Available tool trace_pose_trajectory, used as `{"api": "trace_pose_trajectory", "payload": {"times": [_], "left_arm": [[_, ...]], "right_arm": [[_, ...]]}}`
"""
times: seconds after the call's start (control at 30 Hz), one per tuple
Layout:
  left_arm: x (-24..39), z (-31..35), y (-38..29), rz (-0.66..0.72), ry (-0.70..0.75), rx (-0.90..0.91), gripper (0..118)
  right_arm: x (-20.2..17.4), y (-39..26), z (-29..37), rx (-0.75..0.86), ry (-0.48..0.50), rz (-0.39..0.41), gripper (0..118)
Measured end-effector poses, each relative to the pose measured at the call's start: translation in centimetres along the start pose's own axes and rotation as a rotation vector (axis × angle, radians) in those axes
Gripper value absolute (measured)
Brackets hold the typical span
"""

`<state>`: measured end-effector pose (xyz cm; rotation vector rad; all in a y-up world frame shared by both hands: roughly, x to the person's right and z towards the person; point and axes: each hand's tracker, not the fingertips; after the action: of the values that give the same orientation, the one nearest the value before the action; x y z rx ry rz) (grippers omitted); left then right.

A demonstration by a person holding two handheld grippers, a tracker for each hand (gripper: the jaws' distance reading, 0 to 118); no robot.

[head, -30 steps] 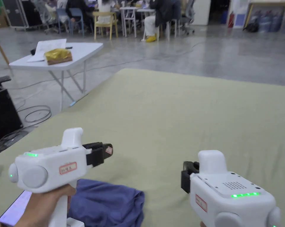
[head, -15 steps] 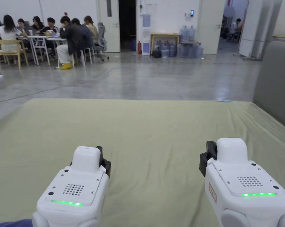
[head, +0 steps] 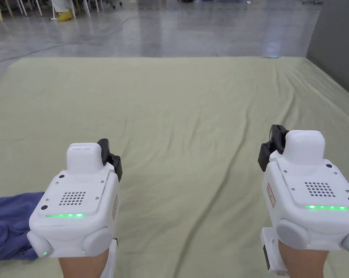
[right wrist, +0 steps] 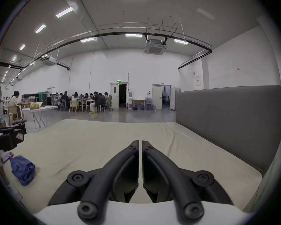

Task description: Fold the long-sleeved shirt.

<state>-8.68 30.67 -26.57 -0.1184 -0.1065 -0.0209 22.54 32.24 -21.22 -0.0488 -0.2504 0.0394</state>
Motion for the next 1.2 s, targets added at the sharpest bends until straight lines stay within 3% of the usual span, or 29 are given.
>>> {"api": "trace_pose_trajectory", "payload": {"times": [0.47,0.5,0.53,0.57,0.6,0.63,0.83,0.97,1.03,1.1,1.2], "left_arm": [[0.1,-1.0,-1.2,-0.023,-0.02,-0.033,2],[0.0,-1.1,-1.2,-0.012,-0.012,-0.032,11],[0.0,-1.1,-1.1,-0.008,-0.01,-0.029,32],[-0.1,-1.2,-1.0,-0.002,-0.006,-0.026,90],[-0.2,-1.4,-0.9,0.0,-0.005,-0.029,118],[-0.3,-1.7,-0.9,-0.002,-0.001,-0.047,118],[-1.0,-1.2,-1.1,-0.072,0.036,0.056,118],[-1.8,-1.2,-1.2,-0.061,0.085,0.062,118],[-2.1,-0.8,-1.5,-0.063,0.068,0.147,118],[-1.8,-0.8,-1.7,-0.097,0.064,0.115,118],[-1.5,-0.8,-1.2,-0.108,0.047,0.085,118]], "right_arm": [[-0.6,-0.4,-0.5,-0.057,-0.001,0.041,5],[-0.5,-0.4,-0.6,-0.061,0.003,0.044,7],[-0.6,-0.4,-0.7,-0.067,0.012,0.047,21],[-0.7,-0.4,-0.9,-0.08,0.02,0.046,62],[-0.8,-0.4,-1.1,-0.086,0.029,0.043,99],[-0.9,-0.6,-1.3,-0.093,0.037,0.042,118],[-2.0,-0.6,-1.9,-0.084,0.026,0.056,118],[-2.2,-0.8,-2.0,0.046,0.017,-0.006,118],[-2.4,-1.2,-1.7,0.046,0.015,0.014,118],[-2.7,-1.0,-1.7,-0.019,0.015,0.072,118],[-2.9,-1.1,-1.6,-0.008,0.006,0.087,118]]}}
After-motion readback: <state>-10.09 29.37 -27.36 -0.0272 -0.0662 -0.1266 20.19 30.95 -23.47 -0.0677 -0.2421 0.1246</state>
